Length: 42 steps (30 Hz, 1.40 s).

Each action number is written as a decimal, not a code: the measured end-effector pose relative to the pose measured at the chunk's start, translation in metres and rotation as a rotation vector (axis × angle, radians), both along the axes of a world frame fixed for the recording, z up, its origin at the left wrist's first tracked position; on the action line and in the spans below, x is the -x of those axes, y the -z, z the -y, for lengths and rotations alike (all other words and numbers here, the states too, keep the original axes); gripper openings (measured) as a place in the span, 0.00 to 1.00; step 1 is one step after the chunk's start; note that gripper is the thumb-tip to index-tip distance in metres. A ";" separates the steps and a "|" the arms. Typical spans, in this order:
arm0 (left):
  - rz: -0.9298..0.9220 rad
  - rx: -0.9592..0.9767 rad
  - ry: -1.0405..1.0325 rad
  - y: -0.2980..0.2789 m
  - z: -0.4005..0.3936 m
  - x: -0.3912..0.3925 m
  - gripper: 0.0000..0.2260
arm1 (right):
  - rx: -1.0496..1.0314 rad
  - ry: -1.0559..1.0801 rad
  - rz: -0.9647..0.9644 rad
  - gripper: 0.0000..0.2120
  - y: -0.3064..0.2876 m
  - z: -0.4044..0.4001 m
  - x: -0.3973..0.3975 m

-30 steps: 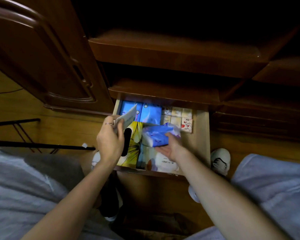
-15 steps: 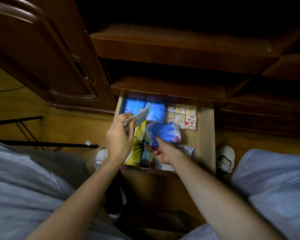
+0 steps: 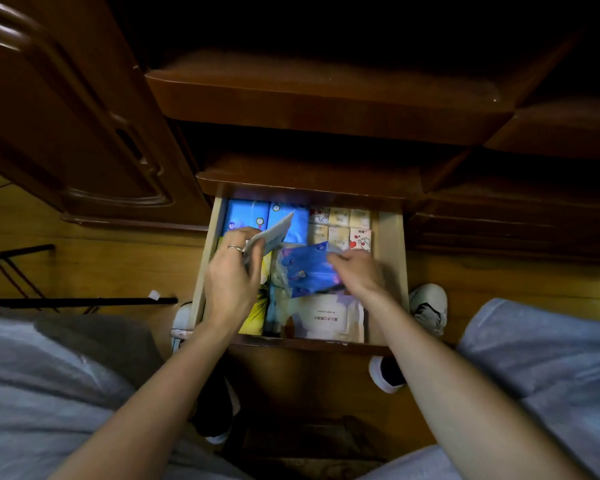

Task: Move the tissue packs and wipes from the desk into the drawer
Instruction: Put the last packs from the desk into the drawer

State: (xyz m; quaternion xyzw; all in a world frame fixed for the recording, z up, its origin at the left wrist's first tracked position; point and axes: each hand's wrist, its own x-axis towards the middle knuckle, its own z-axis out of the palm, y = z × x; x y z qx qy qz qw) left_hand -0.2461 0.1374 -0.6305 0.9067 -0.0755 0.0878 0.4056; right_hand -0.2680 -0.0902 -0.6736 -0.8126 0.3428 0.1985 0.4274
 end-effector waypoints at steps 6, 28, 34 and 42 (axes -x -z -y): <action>0.017 -0.031 0.102 -0.003 0.014 0.003 0.06 | 0.081 -0.317 0.062 0.50 0.021 0.003 0.025; 0.401 -0.265 0.340 0.012 0.021 0.009 0.12 | 0.419 -0.243 0.272 0.20 0.007 0.000 0.018; 0.457 -0.390 0.541 0.020 0.055 0.021 0.18 | -0.701 0.400 0.178 0.20 -0.027 0.024 0.034; 0.105 -0.618 0.549 0.032 0.056 0.018 0.36 | -0.742 0.845 0.263 0.11 0.000 0.043 0.028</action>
